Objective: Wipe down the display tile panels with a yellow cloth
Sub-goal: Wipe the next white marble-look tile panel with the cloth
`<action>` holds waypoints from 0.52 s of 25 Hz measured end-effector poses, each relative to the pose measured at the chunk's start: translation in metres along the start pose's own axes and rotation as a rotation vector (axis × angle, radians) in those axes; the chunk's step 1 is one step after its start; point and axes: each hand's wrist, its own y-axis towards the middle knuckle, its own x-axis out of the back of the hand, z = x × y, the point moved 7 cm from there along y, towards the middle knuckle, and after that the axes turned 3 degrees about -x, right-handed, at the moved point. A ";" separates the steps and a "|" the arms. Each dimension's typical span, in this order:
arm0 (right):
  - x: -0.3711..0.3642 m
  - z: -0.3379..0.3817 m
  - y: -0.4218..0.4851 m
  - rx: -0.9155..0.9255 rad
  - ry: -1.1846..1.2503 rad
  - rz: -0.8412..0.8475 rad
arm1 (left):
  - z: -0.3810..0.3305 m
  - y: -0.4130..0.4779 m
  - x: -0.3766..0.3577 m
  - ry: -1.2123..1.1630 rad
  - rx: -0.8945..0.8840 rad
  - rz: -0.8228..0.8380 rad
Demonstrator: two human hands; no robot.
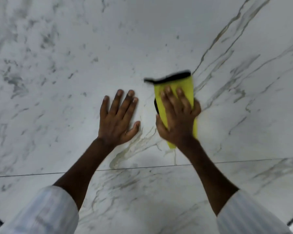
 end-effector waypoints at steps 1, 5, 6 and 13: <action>0.003 -0.003 0.027 -0.011 -0.006 -0.038 | 0.000 -0.001 -0.002 0.007 -0.003 0.002; -0.004 -0.001 0.010 -0.091 -0.033 -0.085 | 0.002 -0.002 -0.001 -0.013 0.011 -0.015; -0.010 0.006 -0.031 -0.099 -0.041 -0.044 | 0.002 -0.002 -0.002 -0.004 0.014 -0.012; -0.028 0.036 -0.143 -0.088 -0.069 0.149 | 0.001 -0.002 0.000 -0.019 0.013 -0.041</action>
